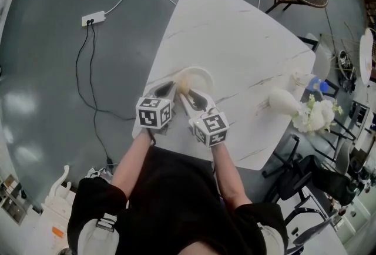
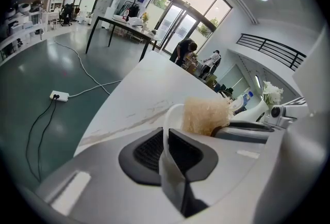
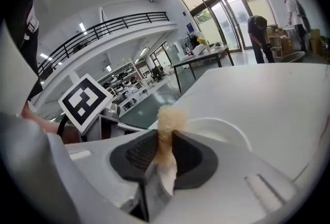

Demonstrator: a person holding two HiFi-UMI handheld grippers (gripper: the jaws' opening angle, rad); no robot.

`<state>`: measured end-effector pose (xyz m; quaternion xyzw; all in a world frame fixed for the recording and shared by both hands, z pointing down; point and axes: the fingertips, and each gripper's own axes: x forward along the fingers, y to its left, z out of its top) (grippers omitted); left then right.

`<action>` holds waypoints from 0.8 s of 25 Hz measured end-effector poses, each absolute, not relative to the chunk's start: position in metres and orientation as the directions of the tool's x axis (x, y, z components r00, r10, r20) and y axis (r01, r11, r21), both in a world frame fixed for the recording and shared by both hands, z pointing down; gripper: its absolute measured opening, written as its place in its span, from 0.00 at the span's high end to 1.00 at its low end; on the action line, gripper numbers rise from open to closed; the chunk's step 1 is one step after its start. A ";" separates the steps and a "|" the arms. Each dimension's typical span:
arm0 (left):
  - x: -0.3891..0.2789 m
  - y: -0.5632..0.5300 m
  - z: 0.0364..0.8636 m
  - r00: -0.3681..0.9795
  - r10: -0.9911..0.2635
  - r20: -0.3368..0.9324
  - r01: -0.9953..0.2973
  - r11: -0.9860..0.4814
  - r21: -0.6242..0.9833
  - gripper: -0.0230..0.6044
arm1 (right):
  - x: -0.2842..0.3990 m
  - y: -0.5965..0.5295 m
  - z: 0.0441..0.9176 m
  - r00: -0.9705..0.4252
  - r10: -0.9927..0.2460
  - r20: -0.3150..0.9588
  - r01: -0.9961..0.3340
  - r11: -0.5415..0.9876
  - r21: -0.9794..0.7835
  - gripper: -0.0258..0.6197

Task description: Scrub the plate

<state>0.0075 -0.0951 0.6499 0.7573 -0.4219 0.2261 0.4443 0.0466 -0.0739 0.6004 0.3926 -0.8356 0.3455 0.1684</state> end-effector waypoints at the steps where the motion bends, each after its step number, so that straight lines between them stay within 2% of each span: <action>1: 0.007 -0.095 0.650 0.541 -0.438 0.718 -0.841 -0.249 0.481 0.90 | 0.047 -0.073 0.602 -0.632 -0.539 0.556 -0.775 0.448 -0.446 0.82; 20: 0.008 -0.096 0.650 0.536 -0.440 0.720 -0.844 -0.250 0.475 0.90 | 0.110 -0.065 0.613 -0.534 -0.583 0.613 -0.845 0.344 -0.409 0.82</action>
